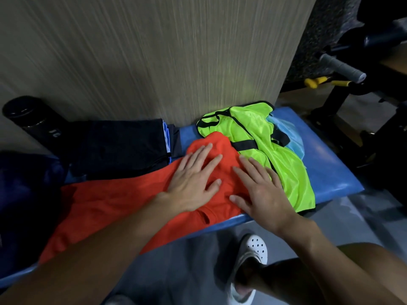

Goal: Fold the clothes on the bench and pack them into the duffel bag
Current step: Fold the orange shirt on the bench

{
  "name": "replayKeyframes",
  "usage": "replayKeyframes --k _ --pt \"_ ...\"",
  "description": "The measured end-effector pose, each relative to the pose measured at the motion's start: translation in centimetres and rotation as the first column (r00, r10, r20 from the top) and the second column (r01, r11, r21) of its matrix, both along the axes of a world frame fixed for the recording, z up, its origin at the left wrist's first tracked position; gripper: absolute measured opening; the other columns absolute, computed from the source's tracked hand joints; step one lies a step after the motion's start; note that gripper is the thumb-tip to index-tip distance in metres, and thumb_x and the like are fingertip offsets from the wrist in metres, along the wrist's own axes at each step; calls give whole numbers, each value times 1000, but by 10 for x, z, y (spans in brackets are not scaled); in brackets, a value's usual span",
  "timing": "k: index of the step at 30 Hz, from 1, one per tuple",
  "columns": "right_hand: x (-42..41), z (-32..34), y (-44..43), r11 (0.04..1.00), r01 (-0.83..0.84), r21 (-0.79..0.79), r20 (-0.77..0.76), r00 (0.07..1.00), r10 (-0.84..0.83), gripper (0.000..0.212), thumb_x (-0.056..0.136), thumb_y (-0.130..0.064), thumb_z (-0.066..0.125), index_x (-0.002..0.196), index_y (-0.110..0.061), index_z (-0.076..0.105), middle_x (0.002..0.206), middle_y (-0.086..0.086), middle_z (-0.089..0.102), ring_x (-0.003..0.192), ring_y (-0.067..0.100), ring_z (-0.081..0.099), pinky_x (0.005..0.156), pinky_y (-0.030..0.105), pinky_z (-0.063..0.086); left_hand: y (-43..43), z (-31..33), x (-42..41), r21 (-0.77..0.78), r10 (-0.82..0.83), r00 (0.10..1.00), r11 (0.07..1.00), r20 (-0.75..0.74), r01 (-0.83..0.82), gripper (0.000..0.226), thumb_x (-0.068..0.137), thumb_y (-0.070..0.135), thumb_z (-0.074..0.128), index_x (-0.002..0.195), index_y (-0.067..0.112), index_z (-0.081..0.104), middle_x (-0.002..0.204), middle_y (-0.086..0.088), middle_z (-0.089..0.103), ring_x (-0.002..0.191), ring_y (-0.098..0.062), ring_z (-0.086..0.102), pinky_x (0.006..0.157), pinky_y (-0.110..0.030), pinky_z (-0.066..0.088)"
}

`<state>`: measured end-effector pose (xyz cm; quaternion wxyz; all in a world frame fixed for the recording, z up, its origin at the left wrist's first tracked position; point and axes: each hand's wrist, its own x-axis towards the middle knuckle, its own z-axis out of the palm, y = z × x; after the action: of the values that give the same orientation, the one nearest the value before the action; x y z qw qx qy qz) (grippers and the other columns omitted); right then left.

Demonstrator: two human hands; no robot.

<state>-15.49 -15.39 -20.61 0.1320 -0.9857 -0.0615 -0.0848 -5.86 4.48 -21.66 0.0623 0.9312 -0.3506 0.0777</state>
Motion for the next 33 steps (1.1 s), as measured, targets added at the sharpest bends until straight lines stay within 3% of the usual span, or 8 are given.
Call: replayKeyframes --k 3,6,11,17,22,26,28,33 --pt "2 -11 1 992 17 -125 -102 994 -30 81 83 -67 32 146 -17 42 160 0 27 145 19 25 109 57 35 12 -10 2 121 -22 996 992 -83 32 72 92 62 20 158 38 8 168 2 -5 154 -14 -2 125 -39 6" --pt "2 -9 2 980 36 -196 -94 994 -55 80 82 -67 33 139 -14 50 153 4 39 140 23 36 103 60 37 12 -4 0 100 -9 991 995 -132 22 70 93 59 17 158 35 11 168 2 0 154 -13 -1 125 -35 5" --pt "16 23 24 996 -27 -81 8 1000 27 55 87 -55 37 128 -23 55 137 1 48 131 25 43 103 52 32 48 21 -42 -407 199 949 867 -246 -288 54 86 40 35 128 16 60 131 -3 59 125 -23 52 110 -38 38" --pt "56 57 119 939 -342 45 -51 938 344 49 91 -28 59 138 -18 49 135 4 46 122 27 45 102 44 41 158 14 -123 -519 577 798 635 -173 -572 33 75 23 46 101 14 66 101 -6 59 93 -30 58 87 -42 46" --pt "76 75 238 807 -551 212 -124 804 582 36 93 -17 59 128 -12 57 121 6 58 115 22 54 102 26 36 217 -4 -170 -525 784 418 141 -458 -840 37 79 17 76 111 5 60 107 -16 56 100 -34 52 89 -44 45" --pt "84 67 314 774 -602 197 -237 737 633 42 94 -20 58 135 -9 53 136 9 53 127 23 49 107 24 31 227 2 -174 -545 553 344 -250 -759 -800 35 80 8 80 84 15 46 76 -1 52 69 -10 53 66 -14 42" --pt "91 57 339 783 -596 178 -284 731 621 44 93 -21 59 135 -9 51 137 11 50 128 25 48 109 28 33 231 -6 -169 -495 486 298 -348 -821 -796 35 81 13 80 83 7 45 71 0 48 62 -7 48 60 -9 40" --pt "113 31 368 834 -527 163 -383 746 545 59 92 -21 59 145 -10 36 149 12 39 137 27 37 113 34 31 250 -39 -162 -272 110 260 -607 -959 -747 35 84 27 78 92 4 54 73 -7 62 62 -16 60 62 -32 54"
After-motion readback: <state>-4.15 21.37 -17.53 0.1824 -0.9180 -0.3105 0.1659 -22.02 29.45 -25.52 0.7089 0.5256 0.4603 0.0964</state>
